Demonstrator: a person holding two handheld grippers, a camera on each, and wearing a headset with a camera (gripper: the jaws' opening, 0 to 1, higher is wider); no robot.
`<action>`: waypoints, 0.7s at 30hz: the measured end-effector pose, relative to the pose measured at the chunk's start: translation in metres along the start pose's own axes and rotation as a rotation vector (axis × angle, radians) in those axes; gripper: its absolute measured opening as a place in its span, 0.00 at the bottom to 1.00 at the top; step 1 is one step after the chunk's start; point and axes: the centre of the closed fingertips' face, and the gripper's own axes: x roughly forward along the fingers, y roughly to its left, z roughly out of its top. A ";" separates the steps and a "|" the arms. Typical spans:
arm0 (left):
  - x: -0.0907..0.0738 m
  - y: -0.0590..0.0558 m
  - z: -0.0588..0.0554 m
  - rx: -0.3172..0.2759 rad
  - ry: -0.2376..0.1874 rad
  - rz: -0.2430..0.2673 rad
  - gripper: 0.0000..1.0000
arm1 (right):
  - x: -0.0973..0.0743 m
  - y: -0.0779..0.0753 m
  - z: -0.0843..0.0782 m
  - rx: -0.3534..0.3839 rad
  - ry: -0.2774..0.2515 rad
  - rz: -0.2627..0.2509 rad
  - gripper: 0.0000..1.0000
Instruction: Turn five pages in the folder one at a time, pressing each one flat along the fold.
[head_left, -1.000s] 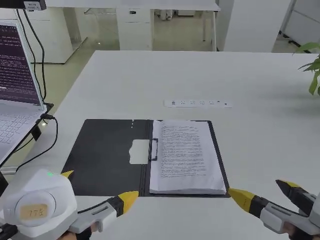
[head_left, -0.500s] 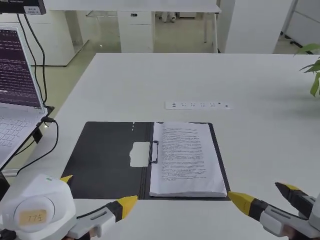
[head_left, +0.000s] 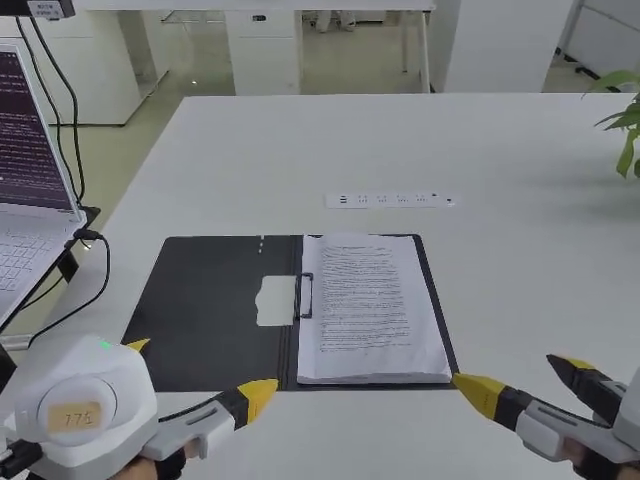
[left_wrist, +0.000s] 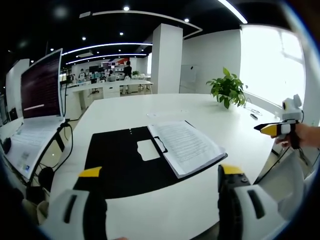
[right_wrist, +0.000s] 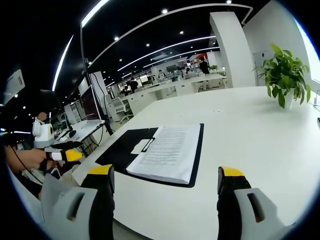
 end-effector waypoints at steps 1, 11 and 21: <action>0.003 -0.001 0.000 0.007 0.002 -0.008 0.93 | 0.000 0.000 0.000 0.003 -0.001 -0.001 0.85; 0.034 -0.022 0.004 0.050 0.016 -0.084 0.92 | -0.005 -0.001 -0.001 0.020 -0.011 -0.023 0.84; 0.077 -0.055 0.009 0.089 0.030 -0.176 0.90 | -0.009 -0.003 0.002 0.025 -0.032 -0.050 0.83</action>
